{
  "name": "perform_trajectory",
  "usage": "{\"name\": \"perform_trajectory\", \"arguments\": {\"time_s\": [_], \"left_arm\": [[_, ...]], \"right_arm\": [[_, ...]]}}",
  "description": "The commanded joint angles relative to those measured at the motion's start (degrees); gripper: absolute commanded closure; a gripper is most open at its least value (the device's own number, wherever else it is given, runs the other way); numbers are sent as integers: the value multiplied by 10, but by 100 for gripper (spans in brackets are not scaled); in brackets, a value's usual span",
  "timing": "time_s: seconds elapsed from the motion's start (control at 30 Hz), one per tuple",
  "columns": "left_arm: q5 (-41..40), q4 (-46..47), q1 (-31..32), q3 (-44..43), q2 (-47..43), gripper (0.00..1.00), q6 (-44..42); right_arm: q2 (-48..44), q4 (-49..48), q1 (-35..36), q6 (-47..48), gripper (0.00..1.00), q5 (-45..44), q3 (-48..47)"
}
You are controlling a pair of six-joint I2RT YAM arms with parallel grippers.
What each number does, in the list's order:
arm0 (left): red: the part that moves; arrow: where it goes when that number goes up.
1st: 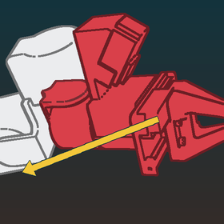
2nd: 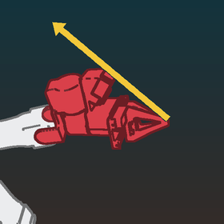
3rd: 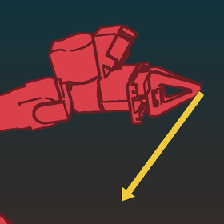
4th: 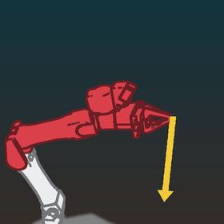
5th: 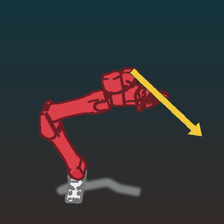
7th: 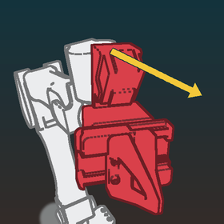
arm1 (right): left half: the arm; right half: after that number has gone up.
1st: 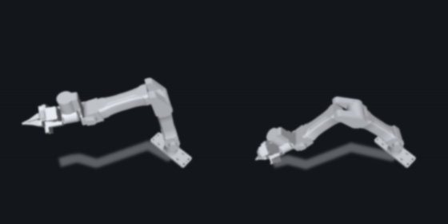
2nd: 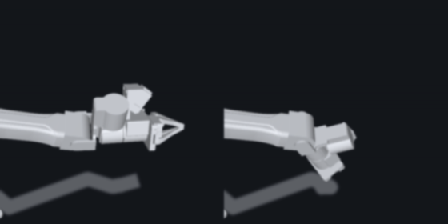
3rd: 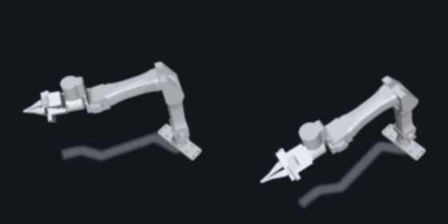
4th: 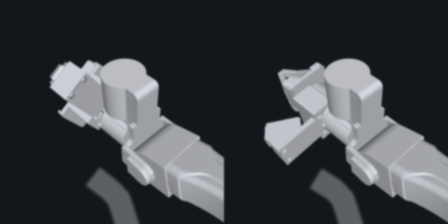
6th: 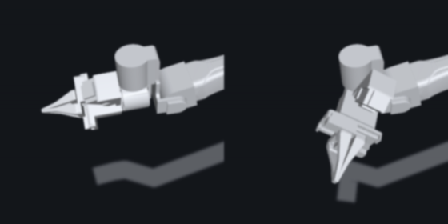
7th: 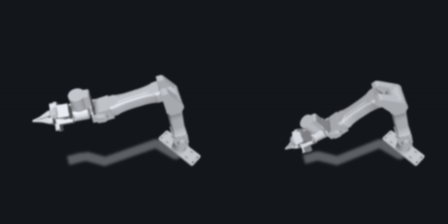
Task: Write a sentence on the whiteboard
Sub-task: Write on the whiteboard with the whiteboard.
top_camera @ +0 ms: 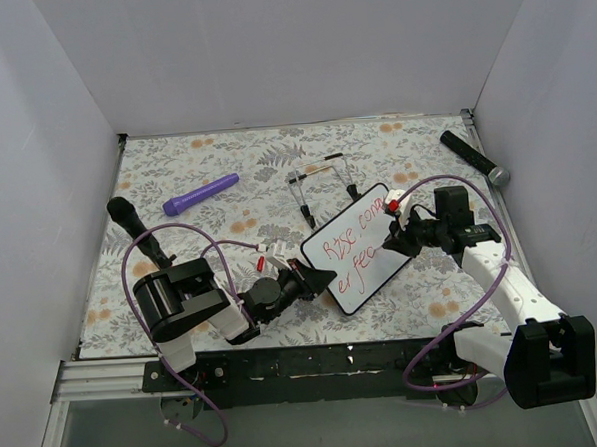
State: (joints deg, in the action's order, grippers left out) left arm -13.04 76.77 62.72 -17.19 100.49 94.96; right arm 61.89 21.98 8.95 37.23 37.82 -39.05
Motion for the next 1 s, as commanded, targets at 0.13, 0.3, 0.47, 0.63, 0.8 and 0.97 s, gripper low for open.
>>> {"name": "perform_trajectory", "arguments": {"time_s": [0.13, 0.3, 0.47, 0.63, 0.8, 0.97], "left_arm": [[28, 155, 5, 2, 2, 100, -32], [29, 155, 4, 1, 5, 100, -31], [29, 155, 4, 1, 5, 100, -31], [30, 157, 4, 1, 7, 100, -31], [28, 153, 5, 5, 1, 100, -33], [26, 154, 5, 5, -1, 100, -34]], "right_arm": [[1, -43, 0, 0, 99, -4, -18], [-1, -47, 5, 1, 99, 3, -17], [-5, -53, 5, -3, 99, 9, -17], [-3, -51, 5, -1, 99, 11, -16], [-2, -45, 6, 6, 99, 23, -13], [-1, -33, 6, 15, 99, 25, -12]]}}
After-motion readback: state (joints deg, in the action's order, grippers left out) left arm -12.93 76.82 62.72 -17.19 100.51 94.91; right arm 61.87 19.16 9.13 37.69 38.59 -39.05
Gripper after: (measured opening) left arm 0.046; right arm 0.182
